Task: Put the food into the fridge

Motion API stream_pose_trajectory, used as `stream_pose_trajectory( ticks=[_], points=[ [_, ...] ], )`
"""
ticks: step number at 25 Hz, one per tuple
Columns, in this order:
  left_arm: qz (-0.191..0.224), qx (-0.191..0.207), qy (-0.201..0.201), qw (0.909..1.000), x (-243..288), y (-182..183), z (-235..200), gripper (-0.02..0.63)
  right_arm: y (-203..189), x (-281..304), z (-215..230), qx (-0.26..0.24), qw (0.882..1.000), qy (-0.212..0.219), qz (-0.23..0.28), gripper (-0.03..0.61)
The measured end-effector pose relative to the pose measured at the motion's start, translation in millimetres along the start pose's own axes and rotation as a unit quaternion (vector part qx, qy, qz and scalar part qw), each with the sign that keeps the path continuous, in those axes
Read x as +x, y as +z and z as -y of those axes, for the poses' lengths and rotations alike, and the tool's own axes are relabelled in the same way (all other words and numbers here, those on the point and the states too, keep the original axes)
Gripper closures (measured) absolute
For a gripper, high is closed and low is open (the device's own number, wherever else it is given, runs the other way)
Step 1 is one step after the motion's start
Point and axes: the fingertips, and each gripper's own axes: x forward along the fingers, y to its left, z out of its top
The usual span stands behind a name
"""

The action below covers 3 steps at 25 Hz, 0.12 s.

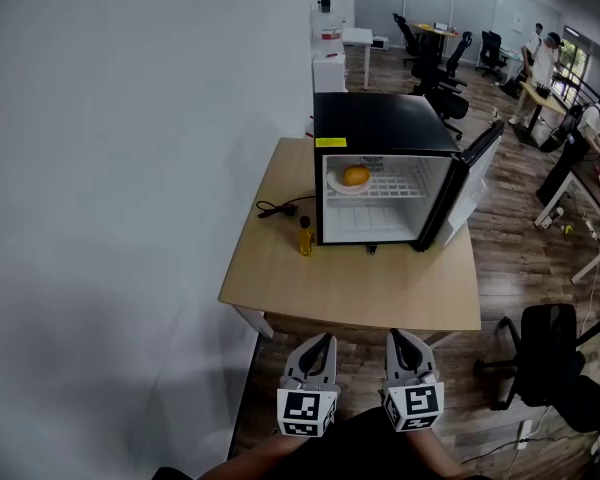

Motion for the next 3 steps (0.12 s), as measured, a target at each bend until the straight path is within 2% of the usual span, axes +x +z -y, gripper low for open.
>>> stream_pose_trajectory(
  ticks=[3],
  points=[
    [0.001,-0.004,-0.003,1.0,4.1,-4.2,-3.1,0.597,-6.4,4.1,1.5,0.0,1.0,-0.005,-0.006,0.518]
  ],
)
